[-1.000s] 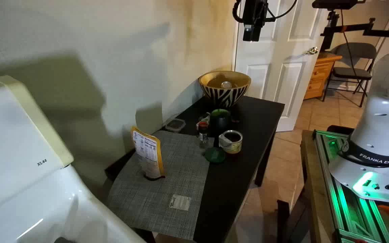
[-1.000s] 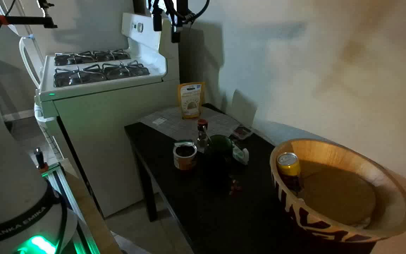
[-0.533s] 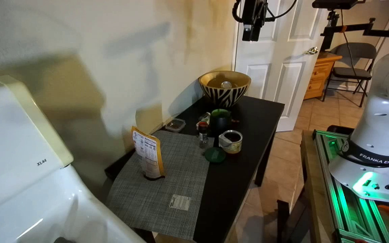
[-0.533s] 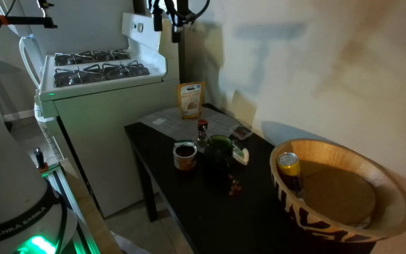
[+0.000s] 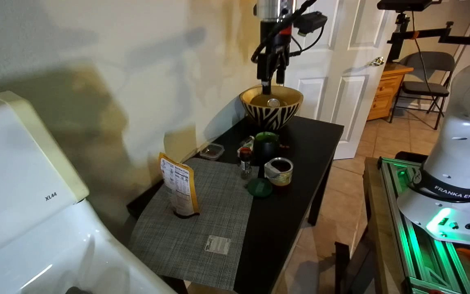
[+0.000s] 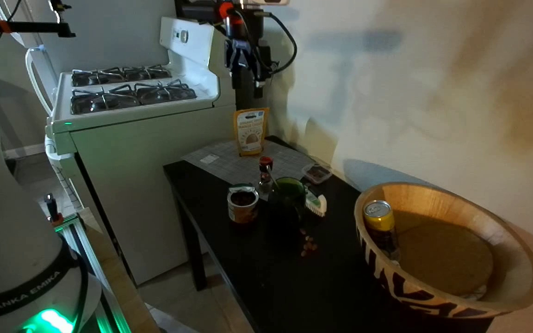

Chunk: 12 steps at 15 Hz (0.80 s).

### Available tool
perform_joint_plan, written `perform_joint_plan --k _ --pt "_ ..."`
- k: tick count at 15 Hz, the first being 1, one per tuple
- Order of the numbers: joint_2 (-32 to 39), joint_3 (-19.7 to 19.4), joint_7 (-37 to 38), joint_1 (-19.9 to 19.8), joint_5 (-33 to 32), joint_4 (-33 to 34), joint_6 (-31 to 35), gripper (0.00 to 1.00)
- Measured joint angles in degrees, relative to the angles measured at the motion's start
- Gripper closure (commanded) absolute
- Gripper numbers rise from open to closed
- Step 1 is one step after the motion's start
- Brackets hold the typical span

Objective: Pick up the black topped spice bottle and put it into the wooden bowl

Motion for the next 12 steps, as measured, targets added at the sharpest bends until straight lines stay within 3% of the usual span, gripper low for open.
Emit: perform_joint_plan --k 6,12 --pt "16.64 -5.28 -17.58 -0.86 1.95 7.12 -0.53 0.00" --pt "16.12 -4.72 -18.12 -0.26 2.37 7.12 0.82 0.00"
